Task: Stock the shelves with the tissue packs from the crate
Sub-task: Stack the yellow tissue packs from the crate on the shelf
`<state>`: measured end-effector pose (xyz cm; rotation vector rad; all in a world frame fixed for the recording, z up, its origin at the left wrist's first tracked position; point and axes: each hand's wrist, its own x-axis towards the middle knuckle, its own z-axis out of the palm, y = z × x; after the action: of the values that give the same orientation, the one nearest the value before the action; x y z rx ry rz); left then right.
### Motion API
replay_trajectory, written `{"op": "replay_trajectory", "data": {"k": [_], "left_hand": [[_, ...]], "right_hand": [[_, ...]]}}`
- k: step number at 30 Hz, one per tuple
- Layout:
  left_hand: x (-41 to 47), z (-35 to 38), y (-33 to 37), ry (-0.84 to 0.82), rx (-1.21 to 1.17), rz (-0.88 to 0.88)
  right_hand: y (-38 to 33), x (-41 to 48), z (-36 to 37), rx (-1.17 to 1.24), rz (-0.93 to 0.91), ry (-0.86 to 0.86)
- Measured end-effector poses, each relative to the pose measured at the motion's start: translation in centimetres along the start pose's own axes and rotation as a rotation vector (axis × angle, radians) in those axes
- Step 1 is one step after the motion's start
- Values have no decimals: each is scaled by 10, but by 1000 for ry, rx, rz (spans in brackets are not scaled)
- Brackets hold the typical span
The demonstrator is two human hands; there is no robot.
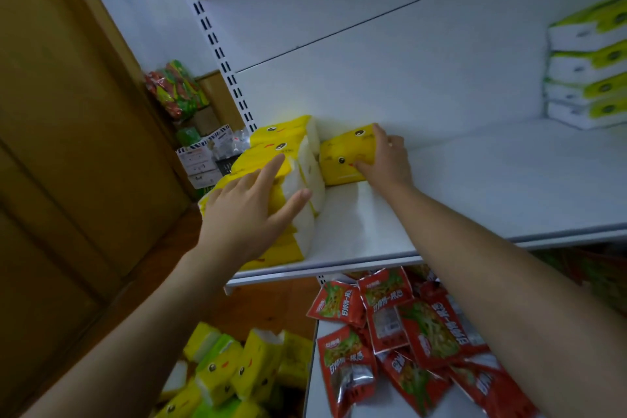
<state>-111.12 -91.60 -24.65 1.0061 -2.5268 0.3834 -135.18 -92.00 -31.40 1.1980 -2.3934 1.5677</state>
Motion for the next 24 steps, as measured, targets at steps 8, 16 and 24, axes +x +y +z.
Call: {"op": "replay_trajectory", "data": {"k": [8, 16, 24], "left_hand": [[-17, -25, -5, 32, 13, 43], [-68, -47, -22, 205, -86, 64], [-202, -42, -128, 241, -207, -350]], "right_hand": [[-28, -28, -18, 48, -167, 229], [-122, -123, -35, 339, -495, 274], [-220, -282, 34, 537, -697, -45]]}}
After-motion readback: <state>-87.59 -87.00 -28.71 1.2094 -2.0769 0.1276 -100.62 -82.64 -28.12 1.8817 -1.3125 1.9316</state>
